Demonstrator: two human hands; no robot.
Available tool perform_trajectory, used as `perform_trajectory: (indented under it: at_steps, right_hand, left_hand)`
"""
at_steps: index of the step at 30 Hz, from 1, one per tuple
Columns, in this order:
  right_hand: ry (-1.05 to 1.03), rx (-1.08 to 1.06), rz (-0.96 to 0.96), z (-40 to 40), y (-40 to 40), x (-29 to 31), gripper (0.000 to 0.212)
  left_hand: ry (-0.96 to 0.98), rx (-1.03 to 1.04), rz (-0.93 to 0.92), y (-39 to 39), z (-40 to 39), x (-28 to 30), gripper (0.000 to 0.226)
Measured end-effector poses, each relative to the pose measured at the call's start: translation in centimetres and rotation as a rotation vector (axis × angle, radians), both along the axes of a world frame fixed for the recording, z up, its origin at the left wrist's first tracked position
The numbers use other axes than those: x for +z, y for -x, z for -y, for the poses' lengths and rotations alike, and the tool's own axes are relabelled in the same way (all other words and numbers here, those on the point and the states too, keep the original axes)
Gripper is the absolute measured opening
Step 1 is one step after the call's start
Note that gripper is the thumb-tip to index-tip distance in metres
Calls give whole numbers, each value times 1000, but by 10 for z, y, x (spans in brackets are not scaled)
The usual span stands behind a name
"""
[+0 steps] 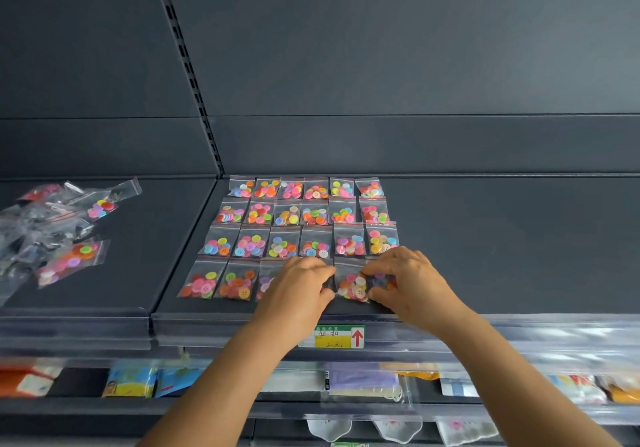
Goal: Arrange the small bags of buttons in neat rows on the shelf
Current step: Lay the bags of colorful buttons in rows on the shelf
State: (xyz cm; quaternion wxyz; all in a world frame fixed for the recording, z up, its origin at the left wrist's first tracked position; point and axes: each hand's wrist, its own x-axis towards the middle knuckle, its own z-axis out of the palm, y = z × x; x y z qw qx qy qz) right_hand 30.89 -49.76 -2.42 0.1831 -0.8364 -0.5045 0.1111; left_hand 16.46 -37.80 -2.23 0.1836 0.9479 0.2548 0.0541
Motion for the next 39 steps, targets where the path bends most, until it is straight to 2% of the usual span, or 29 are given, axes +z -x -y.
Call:
perform_trajectory:
  at_steps: [8, 15, 21, 30, 39]
  right_hand:
    - [-1, 6, 19, 1, 1, 5, 25]
    - [63, 5, 41, 0, -3, 9, 22]
    - [-14, -9, 34, -16, 10, 18, 47]
    - [-107, 198, 129, -97, 77, 37, 60]
    - [-127, 331, 125, -204, 176, 34, 64]
  left_hand:
    - [6, -148, 10, -9, 7, 5, 40]
    - [-16, -136, -7, -15, 10, 1, 38]
    - [-68, -50, 39, 1, 1, 12, 44]
    - [-230, 208, 104, 80, -61, 35, 54]
    - [-235, 333, 62, 188, -152, 35, 60]
